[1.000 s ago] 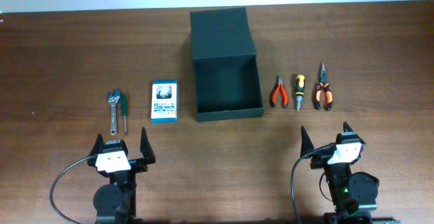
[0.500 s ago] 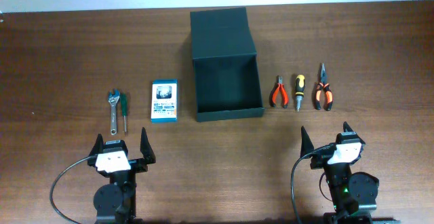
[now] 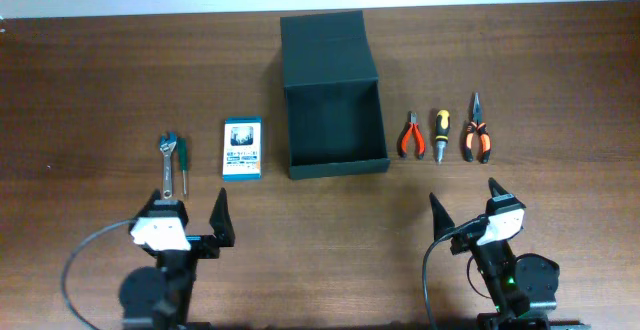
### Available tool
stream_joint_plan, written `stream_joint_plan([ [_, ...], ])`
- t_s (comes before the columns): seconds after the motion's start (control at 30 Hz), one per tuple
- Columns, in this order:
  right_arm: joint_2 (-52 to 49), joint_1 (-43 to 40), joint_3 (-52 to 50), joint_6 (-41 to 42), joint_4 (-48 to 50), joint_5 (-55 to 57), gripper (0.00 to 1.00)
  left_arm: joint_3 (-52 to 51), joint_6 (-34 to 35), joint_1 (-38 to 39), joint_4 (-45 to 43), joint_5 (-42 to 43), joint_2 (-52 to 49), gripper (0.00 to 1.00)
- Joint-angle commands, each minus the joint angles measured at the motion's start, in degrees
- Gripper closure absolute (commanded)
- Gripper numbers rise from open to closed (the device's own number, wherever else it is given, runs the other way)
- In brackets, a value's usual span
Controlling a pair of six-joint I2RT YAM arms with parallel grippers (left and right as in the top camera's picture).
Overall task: Pack container
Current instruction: 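Move the left gripper to the blue-white screwdriver-set package and grasp it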
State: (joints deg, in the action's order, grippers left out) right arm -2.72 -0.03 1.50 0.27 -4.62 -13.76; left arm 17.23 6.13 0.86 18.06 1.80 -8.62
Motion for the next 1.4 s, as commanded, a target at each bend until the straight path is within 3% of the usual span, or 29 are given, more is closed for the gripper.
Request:
stream_joint_plan([
  [0.0, -1.4, -0.4, 4.6, 3.6, -1.1, -4.9, 0.01, 10.8, 0.6, 0.2, 4.1, 1.6, -9.8, 0.01],
  [0.2, -9.7, -0.4, 14.3, 4.7, -7.9, -3.3, 0.01, 28.5, -1.5, 0.2, 9.4, 4.8, -31.2, 0.01],
  [0.43, -30.3, -0.4, 33.9, 1.2, -24.4, -1.4, 0.01, 50.7, -3.4, 0.2, 24.8, 11.0, -56.3, 0.01],
  [0.57, -43.4, -0.4, 48.4, -1.7, -35.9, -1.5, 0.01, 59.6, -3.0, 0.2, 29.9, 11.2, -64.6, 0.01],
  [0.7, -53.8, -0.4, 61.3, -0.4, -44.8, -3.0, 0.01, 61.2, -2.3, 0.2, 30.0, 16.7, -67.5, 0.01],
  [0.77, -58.8, -0.4, 66.1, 2.4, -50.5, -5.9, 0.01, 61.1, -2.5, 0.2, 30.0, 15.5, -68.4, 0.01],
  [0.97, -63.6, -0.4, 67.6, 2.9, -53.0, -9.8, 0.01, 61.5, -0.5, 0.2, 33.1, 15.3, -74.1, 0.01],
  [1.17, -66.1, -2.7, 67.6, 8.0, -50.7, -7.6, 0.01, 66.2, -0.5, 1.3, 40.8, 15.0, -87.0, 0.0],
  [1.37, -67.6, -3.4, 67.6, 8.2, -51.2, -7.2, 0.01, 72.9, -2.6, 5.0, 45.8, 4.1, -97.9, 0.0],
])
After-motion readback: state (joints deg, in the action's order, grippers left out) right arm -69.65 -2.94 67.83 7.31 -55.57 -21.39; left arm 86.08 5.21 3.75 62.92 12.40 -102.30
